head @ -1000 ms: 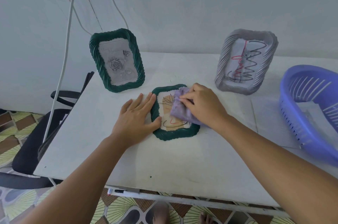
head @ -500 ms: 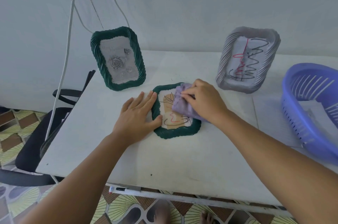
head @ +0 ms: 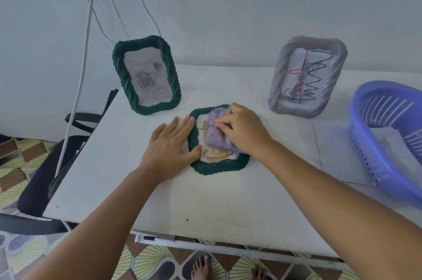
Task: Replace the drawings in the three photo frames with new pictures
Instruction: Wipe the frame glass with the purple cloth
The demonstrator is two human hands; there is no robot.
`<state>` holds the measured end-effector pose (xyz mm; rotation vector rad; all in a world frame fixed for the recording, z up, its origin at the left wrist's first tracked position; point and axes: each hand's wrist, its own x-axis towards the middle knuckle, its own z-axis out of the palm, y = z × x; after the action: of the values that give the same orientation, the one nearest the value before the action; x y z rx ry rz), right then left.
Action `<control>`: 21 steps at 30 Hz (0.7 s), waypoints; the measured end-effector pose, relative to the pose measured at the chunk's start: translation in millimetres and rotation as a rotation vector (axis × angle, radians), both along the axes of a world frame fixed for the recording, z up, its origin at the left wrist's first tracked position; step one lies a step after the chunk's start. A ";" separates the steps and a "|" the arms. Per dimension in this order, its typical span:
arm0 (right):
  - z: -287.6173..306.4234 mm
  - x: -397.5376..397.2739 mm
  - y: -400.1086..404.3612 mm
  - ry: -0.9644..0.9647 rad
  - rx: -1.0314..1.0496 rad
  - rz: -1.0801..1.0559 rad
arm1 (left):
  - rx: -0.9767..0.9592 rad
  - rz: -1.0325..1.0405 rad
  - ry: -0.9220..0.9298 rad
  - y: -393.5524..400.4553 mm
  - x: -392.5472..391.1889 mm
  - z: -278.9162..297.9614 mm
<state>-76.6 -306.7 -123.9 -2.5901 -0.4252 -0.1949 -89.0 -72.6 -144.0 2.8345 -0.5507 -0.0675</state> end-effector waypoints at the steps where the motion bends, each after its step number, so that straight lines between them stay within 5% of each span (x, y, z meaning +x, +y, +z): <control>1: -1.1 -1.8 7.8 0.008 0.015 0.032 | -0.002 0.004 -0.003 -0.1 0.6 0.2; 5: 1.3 -19.7 -4.8 0.073 0.054 0.214 | -0.006 0.008 -0.002 0.0 0.0 0.7; 12: -2.4 1.0 -1.7 -0.011 0.022 -0.005 | -0.009 0.002 0.004 -0.8 -0.8 2.9; 17: 0.0 -18.9 0.7 0.066 0.049 0.208 | -0.011 0.021 0.010 -0.8 -1.1 2.6; 21: 4.7 -10.4 -29.0 0.032 -0.009 0.096 | -0.002 0.002 0.026 -0.2 -1.3 4.0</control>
<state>-87.0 -335.7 -119.2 -2.5705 -0.5380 -0.1187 -90.3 -72.8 -140.0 2.8284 -0.5415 -0.1037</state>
